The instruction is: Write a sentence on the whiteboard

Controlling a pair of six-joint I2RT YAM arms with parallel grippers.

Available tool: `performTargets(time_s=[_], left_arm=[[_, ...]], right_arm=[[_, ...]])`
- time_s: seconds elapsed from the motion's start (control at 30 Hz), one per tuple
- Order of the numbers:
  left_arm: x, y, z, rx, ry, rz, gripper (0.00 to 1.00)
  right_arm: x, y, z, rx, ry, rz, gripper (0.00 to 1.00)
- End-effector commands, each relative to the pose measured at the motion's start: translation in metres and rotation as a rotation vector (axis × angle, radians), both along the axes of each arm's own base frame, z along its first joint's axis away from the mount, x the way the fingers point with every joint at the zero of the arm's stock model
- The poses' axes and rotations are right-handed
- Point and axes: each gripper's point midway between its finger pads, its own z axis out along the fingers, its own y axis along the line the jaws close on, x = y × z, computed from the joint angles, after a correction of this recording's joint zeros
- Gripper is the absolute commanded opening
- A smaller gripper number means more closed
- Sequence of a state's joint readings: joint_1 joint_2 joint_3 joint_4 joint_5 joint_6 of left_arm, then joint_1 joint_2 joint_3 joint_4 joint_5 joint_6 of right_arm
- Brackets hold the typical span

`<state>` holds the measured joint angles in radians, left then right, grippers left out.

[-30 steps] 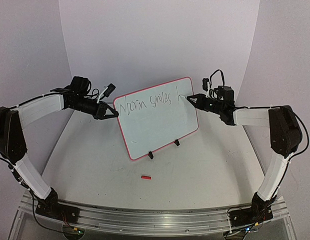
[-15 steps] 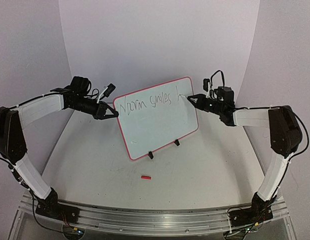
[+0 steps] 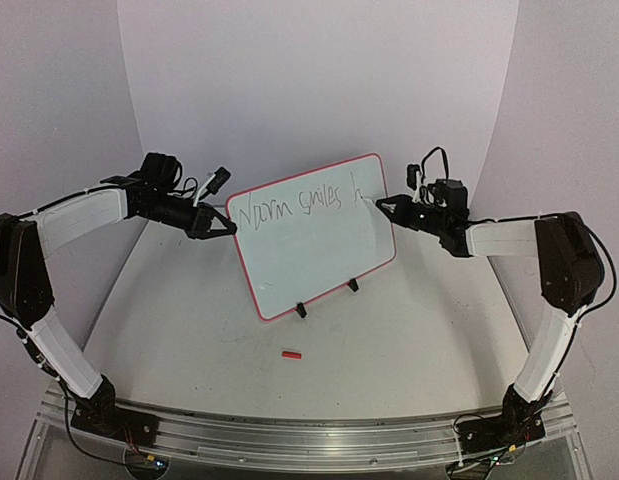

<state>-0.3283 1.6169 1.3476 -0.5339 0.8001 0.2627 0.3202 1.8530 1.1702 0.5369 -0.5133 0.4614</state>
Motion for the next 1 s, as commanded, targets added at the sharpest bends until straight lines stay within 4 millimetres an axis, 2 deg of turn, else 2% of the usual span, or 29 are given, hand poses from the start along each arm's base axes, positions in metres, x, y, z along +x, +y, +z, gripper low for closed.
performTargets(time_s=[0.0,0.1,0.23,0.97], left_arm=[[0.003,0.005,-0.016,0.099,-0.074,-0.009,0.00],[0.003,0.005,-0.017,0.100,-0.072,-0.009,0.00],[0.003,0.005,-0.017,0.098,-0.073,-0.010,0.00],[0.004,0.004,-0.020,0.102,-0.068,-0.010,0.00]], right_arm=[[-0.010,-0.002,0.036,0.022,-0.073,0.003,0.00],[-0.016,-0.003,0.049,0.028,-0.099,0.006,0.00],[-0.015,-0.004,0.052,0.024,-0.109,-0.001,0.00],[0.015,-0.003,0.030,0.006,-0.081,-0.056,0.00]])
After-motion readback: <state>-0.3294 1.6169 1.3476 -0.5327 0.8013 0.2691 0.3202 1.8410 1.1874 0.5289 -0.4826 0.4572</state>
